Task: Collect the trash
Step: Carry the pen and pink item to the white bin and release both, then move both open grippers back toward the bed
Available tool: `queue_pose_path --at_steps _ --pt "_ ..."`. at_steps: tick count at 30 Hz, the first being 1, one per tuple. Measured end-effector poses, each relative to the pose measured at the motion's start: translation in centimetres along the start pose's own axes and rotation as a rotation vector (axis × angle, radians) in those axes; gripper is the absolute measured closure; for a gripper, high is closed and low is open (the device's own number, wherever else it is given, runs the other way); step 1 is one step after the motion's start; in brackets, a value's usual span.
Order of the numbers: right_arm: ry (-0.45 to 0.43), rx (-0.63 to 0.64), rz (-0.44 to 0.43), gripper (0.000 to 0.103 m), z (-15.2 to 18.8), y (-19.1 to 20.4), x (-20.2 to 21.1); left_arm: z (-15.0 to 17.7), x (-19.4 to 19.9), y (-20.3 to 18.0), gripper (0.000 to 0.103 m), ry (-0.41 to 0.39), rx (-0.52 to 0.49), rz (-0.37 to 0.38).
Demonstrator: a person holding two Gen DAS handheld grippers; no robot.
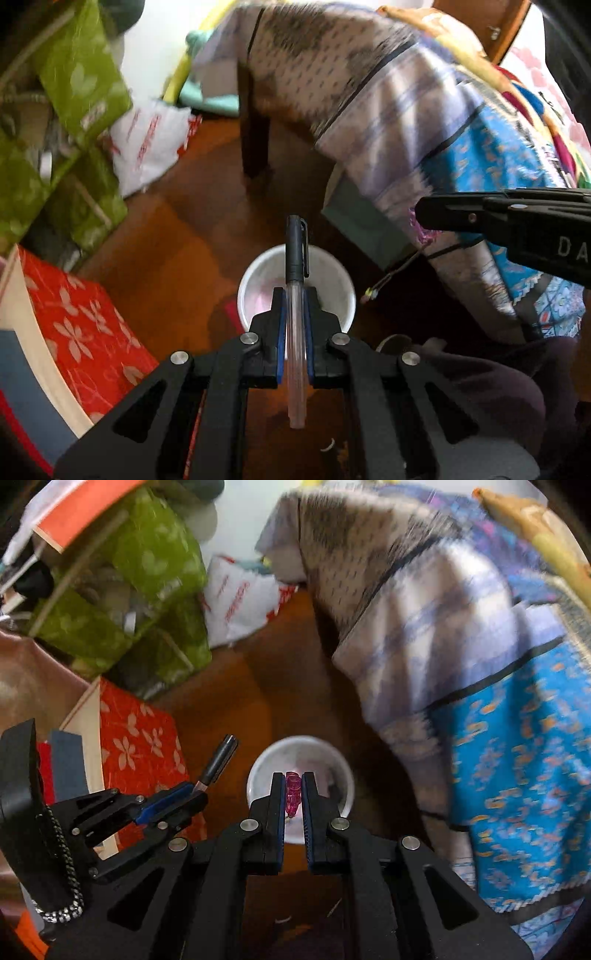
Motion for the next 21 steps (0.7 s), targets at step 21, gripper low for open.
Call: queue_pose_path --at_steps 21 --pt "0.062 -0.030 0.014 0.066 0.1 -1.0 -1.6 -1.8 -3.5 -0.5 0.081 0.074 0.039 -0.002"
Point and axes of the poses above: each gripper's, at about its wrist camera, not at the fingertips, and x roughly against the way its jaws point, y to its left, z to its underside, the point moved 1 cm from there along -x, roughly the way its jaws point, and after that the axes turned 10 degrees about -z, right-handed, at the moved point
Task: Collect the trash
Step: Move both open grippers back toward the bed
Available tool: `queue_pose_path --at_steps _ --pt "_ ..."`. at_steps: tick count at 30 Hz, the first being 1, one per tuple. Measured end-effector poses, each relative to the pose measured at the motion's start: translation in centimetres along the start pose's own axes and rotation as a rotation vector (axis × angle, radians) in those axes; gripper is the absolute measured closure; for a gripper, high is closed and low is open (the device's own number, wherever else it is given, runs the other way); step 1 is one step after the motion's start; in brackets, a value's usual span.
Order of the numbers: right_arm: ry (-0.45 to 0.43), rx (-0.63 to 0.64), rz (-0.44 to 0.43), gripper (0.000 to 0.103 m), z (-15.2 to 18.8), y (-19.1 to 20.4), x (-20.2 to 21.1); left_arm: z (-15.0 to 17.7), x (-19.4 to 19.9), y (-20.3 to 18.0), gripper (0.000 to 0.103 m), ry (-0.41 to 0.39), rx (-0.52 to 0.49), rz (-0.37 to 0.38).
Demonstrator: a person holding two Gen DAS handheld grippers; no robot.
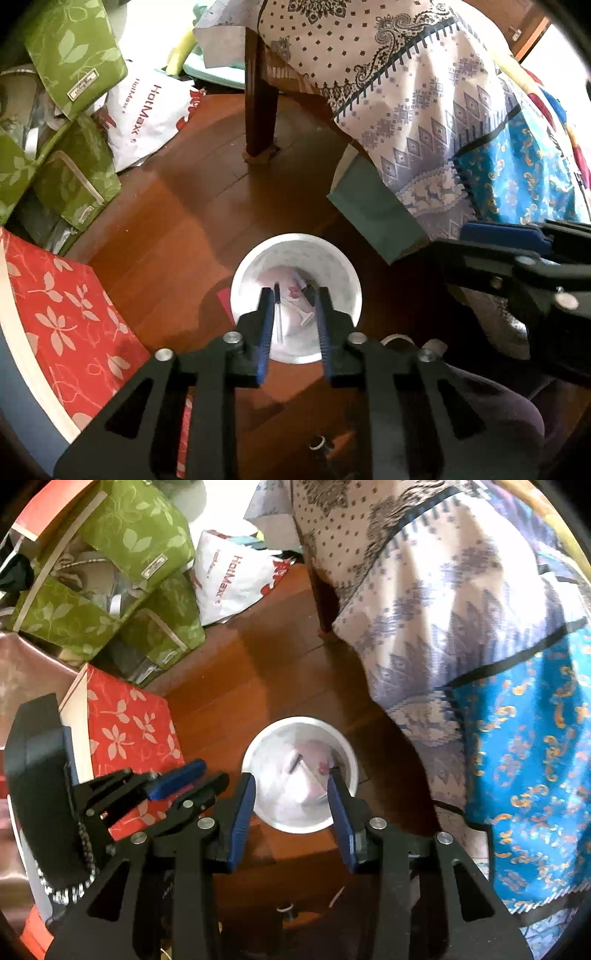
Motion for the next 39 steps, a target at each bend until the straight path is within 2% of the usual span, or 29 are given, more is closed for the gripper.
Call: queue_pose_path --at_steps 5,10,18,22,25,30,39 --pt "-0.028 0.005 0.005 0.066 0.7 -0.2 1.5 0.2 1.3 0.1 0.081 -0.016 0.004 0.002" --pt "-0.083 0.030 0.021 0.066 1.7 0.3 4.0 0.6 4.4 0.2 0.081 -0.059 -0.008 -0.008" --pt "-0.218 0.045 0.031 0.066 3.4 1.0 9.7 0.9 11.9 -0.3 0.080 -0.193 -0.020 -0.006" --pt "-0.300 0.044 0.055 0.066 4.3 0.9 13.0 0.8 15.7 -1.5 0.070 -0.269 -0.028 0.004" --pt "-0.370 0.032 0.068 0.066 5.2 0.4 15.8 0.7 18.4 -3.0 0.066 -0.323 -0.044 0.019" --pt "-0.490 0.026 0.136 0.066 7.1 -0.9 20.5 0.1 21.7 -6.9 0.064 -0.383 -0.097 0.055" --pt "-0.645 -0.028 0.261 0.066 11.5 -5.6 27.4 -1.1 24.7 -15.7 0.062 -0.440 -0.211 0.131"
Point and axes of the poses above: each gripper's, at about its wrist camera, not at the fingertips, and x roughly against the way its jaws point, y to its left, z to its underside, the point moved 1 cm from there along -x, roughly the way its jaws point, and after that the axes turned 10 degrees about -z, right-handed, at the moved point
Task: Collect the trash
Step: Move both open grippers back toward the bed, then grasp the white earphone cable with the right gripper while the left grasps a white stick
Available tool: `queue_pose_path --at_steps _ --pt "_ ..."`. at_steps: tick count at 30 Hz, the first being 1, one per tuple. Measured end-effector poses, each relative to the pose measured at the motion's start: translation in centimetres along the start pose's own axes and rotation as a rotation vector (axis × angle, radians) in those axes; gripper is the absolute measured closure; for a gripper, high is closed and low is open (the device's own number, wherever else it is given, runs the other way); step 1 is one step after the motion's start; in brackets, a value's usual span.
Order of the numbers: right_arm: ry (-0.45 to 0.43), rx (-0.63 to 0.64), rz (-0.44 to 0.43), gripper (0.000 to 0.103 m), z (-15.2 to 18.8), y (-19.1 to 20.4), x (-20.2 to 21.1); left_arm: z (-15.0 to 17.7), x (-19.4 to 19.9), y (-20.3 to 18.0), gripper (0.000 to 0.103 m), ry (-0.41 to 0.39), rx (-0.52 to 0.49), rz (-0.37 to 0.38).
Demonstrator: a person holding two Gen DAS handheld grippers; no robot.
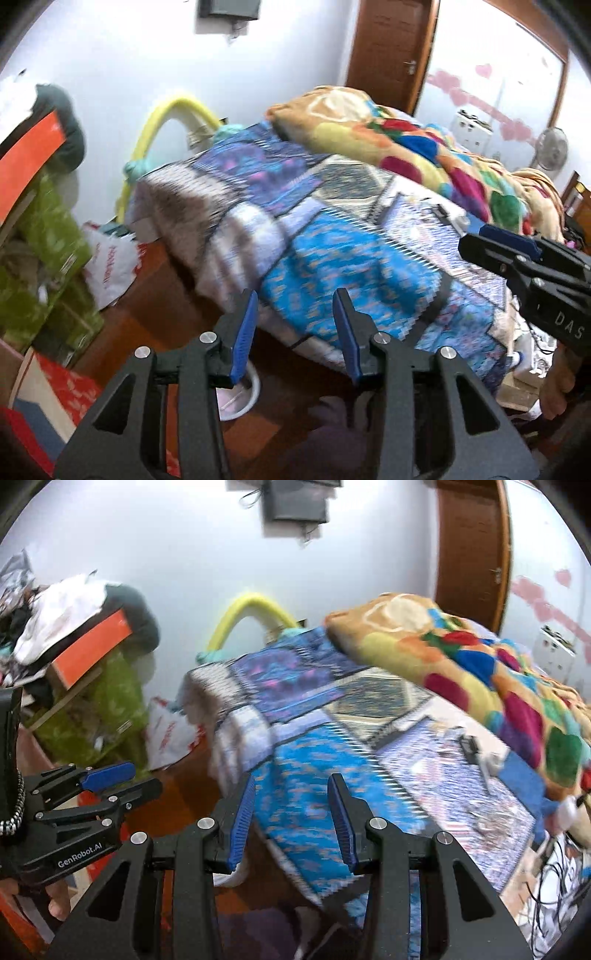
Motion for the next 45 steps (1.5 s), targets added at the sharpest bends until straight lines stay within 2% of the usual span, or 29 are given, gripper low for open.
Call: queue_pose_path --at_steps 4,12,18,20,22,24,26,32,35,41,45 --pt "-0.023 -0.052 0.025 0.066 0.8 -3.0 1.7 -1.1 -0.7 -4.2 0.061 -0.002 -0.048 0.047" --pt "-0.053 -0.152 0.136 0.066 3.1 -10.5 4.1 -2.7 -3.4 -12.5 0.061 0.032 -0.158 0.129" --pt "-0.024 -0.232 0.206 0.065 5.5 -16.3 4.0 -3.3 -5.7 -17.9 0.061 0.051 -0.245 0.162" --pt "-0.003 -0.244 0.227 0.056 6.2 -18.0 3.6 -3.4 -6.6 -19.4 0.061 0.063 -0.264 0.170" --pt "-0.005 -0.259 0.247 0.034 6.9 -19.5 3.6 -3.3 -7.6 -20.5 0.061 0.077 -0.280 0.179" --pt "-0.018 -0.270 0.256 0.030 7.4 -20.5 3.5 -3.3 -8.7 -21.6 0.060 0.096 -0.294 0.188" --pt "-0.002 -0.268 0.258 0.030 7.6 -21.7 2.8 -3.1 -10.1 -22.6 0.050 0.118 -0.302 0.189" --pt "0.065 -0.227 0.241 0.030 7.6 -23.9 -0.7 -3.2 -13.7 -24.2 0.049 0.166 -0.304 0.183" --pt "0.072 -0.215 0.259 0.030 7.8 -24.7 -2.1 -3.7 -15.2 -24.7 0.049 0.184 -0.308 0.189" --pt "0.101 -0.169 0.275 0.030 7.9 -25.7 -4.3 -5.5 -18.5 -26.6 0.049 0.173 -0.353 0.166" --pt "0.100 -0.172 0.243 0.030 8.0 -26.3 -4.9 -6.9 -20.8 -28.4 0.049 0.115 -0.410 0.130"
Point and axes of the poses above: each gripper's, at about its wrist camera, not at the fingertips, and x roughly against the way its jaws point, y to its left, z to its underside, the point moved 1 cm from there along -x, roughly the way its jaws point, and after that the axes turned 10 degrees about -z, right-handed, at the moved point
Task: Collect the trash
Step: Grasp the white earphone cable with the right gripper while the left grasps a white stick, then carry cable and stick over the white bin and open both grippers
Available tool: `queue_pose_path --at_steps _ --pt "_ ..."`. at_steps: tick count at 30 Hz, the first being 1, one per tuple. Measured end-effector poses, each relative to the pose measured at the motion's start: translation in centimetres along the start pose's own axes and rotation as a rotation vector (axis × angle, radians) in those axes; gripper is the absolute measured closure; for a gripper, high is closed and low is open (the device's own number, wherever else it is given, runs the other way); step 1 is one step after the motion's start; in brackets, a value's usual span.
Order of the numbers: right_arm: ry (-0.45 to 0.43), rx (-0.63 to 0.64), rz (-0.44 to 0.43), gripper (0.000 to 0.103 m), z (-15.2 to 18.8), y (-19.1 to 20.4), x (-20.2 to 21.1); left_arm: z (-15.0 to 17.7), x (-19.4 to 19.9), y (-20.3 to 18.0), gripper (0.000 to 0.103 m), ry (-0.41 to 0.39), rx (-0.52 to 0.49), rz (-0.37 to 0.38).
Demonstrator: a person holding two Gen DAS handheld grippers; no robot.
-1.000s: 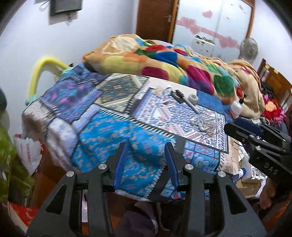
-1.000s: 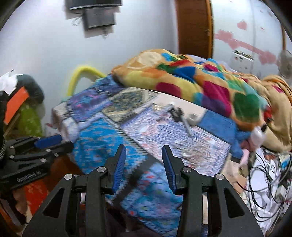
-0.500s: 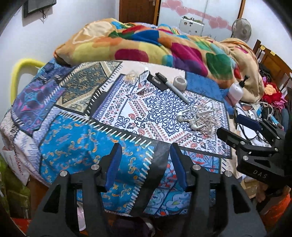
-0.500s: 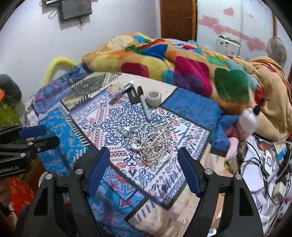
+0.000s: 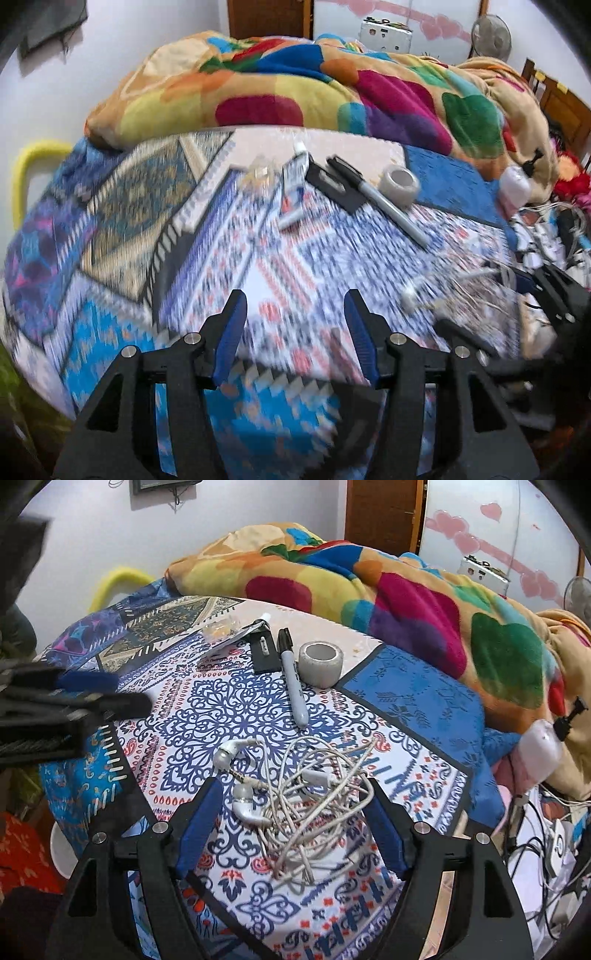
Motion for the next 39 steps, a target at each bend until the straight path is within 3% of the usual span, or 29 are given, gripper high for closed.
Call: queue_pose_path --at_steps 2,3,6,8,9,10,11,12,13,15,16,19,29,39 --pt "0.004 0.000 -0.004 0.034 -0.1 -0.2 -0.3 -1.0 -1.1 -0.4 0.049 -0.021 -0.032 -0.036" --pt "0.009 -0.003 -0.006 0.042 -0.1 -0.3 -0.5 -1.6 -1.8 -0.6 0.049 -0.022 -0.039 -0.044" --pt "-0.002 -0.014 -0.027 0.053 -0.3 -0.8 -0.5 -2.8 -3.0 -0.7 0.049 -0.030 -0.034 -0.020" --pt "-0.007 -0.036 -0.059 0.066 -0.5 -1.1 -0.4 -3.6 -3.8 -0.9 0.049 -0.047 -0.030 -0.019" --pt "-0.008 -0.051 -0.072 0.077 -0.7 -1.3 -0.4 -3.8 -4.1 -1.0 0.049 -0.051 -0.030 -0.019" --pt "-0.007 -0.064 -0.088 0.079 -0.8 -1.5 -0.3 -4.1 -4.5 -1.1 0.049 -0.050 -0.030 -0.018" --pt "-0.010 -0.083 -0.102 0.081 -0.8 -1.8 -0.1 -4.4 -4.8 -1.1 0.050 -0.047 -0.025 -0.020" --pt "-0.018 -0.098 -0.108 0.092 -0.8 -2.0 0.0 -4.6 -5.2 -1.1 0.052 -0.046 -0.014 -0.020" --pt "-0.016 -0.105 -0.106 0.094 -0.9 -2.1 0.0 -4.8 -5.5 -1.0 0.059 -0.049 -0.003 -0.012" --pt "-0.007 -0.132 -0.124 0.095 -0.7 -2.5 0.2 -4.9 -6.1 -1.0 0.073 -0.043 0.008 -0.004" --pt "-0.007 -0.142 -0.132 0.094 -0.8 -2.7 0.0 -4.9 -6.2 -1.2 0.085 -0.039 0.008 -0.012" --pt "-0.002 -0.163 -0.140 0.095 -0.5 -3.1 0.3 -4.8 -6.0 -1.4 0.101 -0.056 -0.006 -0.033" --pt "-0.029 -0.175 -0.118 0.095 -0.9 -2.7 2.8 -2.7 -1.5 -0.8 0.102 -0.064 0.021 0.046" --pt "-0.102 -0.144 -0.114 0.095 -2.9 -0.5 7.4 -0.7 6.5 1.8 0.102 -0.119 0.070 0.069"
Point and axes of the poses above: each gripper's, at about its wrist camera, not at the fingertips, and x roughly against the way its jaws point, y to its left, z to its underside, the point moved 1 cm from there along -x, roughly the way its jaws point, and after that the axes turned 10 degrees about -z, right-handed, at the moved point
